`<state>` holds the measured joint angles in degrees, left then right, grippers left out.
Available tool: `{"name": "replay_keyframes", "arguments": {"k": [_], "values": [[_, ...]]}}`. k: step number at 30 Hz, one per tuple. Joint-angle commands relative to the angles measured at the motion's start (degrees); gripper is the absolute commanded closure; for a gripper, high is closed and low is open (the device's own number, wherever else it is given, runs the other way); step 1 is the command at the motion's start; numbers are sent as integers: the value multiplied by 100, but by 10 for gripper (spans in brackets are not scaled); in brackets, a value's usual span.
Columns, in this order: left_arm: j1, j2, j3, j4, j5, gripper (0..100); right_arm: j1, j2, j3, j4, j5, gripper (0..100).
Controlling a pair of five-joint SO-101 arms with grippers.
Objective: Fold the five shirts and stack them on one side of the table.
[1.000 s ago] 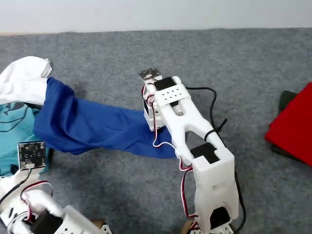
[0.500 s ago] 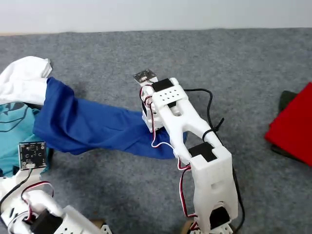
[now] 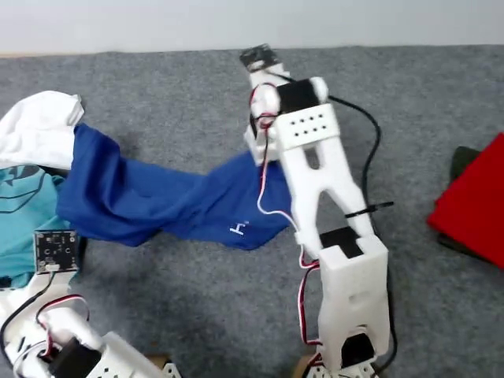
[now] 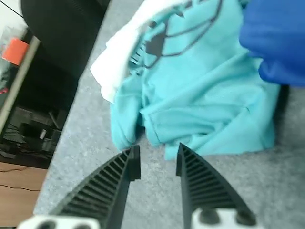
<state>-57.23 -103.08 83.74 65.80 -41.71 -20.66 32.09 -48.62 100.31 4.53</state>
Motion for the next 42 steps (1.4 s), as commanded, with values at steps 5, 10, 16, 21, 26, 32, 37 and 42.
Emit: {"name": "replay_keyframes", "arguments": {"k": [5, 10, 16, 21, 26, 32, 37, 42], "values": [[18, -44, -92, 220, 18, 867, 576, -989, -316, 251, 53, 988], [299, -18, -154, 589, 26, 867, 945, -1051, -316, 259, 53, 988], [1064, 53, -734, 1020, 413, 870, 1042, -1007, -316, 259, 53, 988], [1653, 967, -1095, 1011, 431, 870, 1051, -998, -264, 251, 53, 988], [2189, 2734, -1982, 1046, 686, 883, 1051, -1033, 308, 251, 53, 988], [2971, 4967, -3055, 1011, 1310, 935, 963, -1015, 440, 242, 9, 988], [3244, 6611, -3635, 853, 1741, 935, 936, -1007, 440, 233, 44, 988], [3244, 7719, -4189, 563, 1776, 922, 998, -954, 440, 224, 44, 988]]}}
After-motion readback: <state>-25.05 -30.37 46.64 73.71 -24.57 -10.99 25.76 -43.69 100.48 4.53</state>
